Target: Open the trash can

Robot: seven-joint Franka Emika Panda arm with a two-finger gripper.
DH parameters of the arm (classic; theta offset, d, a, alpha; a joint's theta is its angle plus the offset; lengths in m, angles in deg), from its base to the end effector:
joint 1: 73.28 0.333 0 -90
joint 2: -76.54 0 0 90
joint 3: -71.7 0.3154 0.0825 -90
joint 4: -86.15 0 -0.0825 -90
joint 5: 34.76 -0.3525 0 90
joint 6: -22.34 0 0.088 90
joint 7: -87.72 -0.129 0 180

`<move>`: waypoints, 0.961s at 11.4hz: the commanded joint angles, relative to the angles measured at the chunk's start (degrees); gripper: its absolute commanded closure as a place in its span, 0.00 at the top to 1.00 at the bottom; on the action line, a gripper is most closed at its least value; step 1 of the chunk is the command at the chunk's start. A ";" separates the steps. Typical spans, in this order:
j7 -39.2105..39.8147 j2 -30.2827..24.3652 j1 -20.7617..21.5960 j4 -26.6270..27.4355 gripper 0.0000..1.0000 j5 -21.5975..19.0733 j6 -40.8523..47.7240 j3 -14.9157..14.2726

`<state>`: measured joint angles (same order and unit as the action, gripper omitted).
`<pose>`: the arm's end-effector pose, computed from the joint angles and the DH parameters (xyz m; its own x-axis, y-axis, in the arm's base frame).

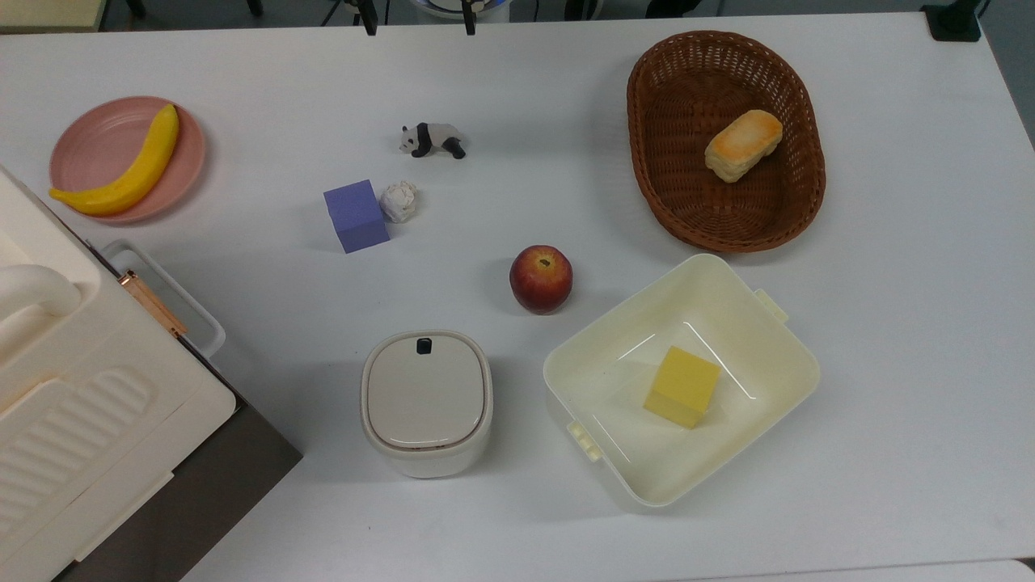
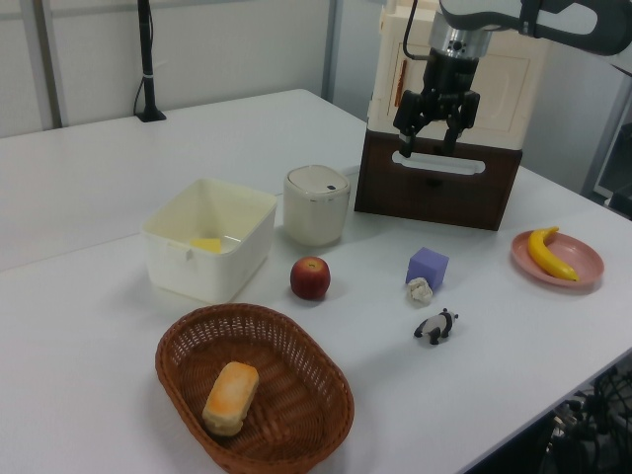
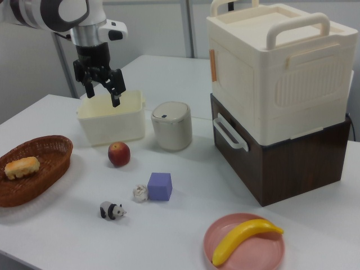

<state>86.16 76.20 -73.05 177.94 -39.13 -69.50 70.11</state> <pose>0.5241 -0.0029 0.5944 0.9986 -0.0533 0.0046 -0.0528 -0.9957 -0.0765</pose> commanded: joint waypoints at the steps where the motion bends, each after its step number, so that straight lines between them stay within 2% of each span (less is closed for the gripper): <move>1: -1.58 -1.15 0.48 0.59 1.00 -0.90 0.01 -0.61; 11: 1.30 -0.89 0.56 1.37 1.00 -0.47 -1.84 -0.78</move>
<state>86.29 76.14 -73.05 177.83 -39.13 -69.51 70.04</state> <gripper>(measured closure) 0.000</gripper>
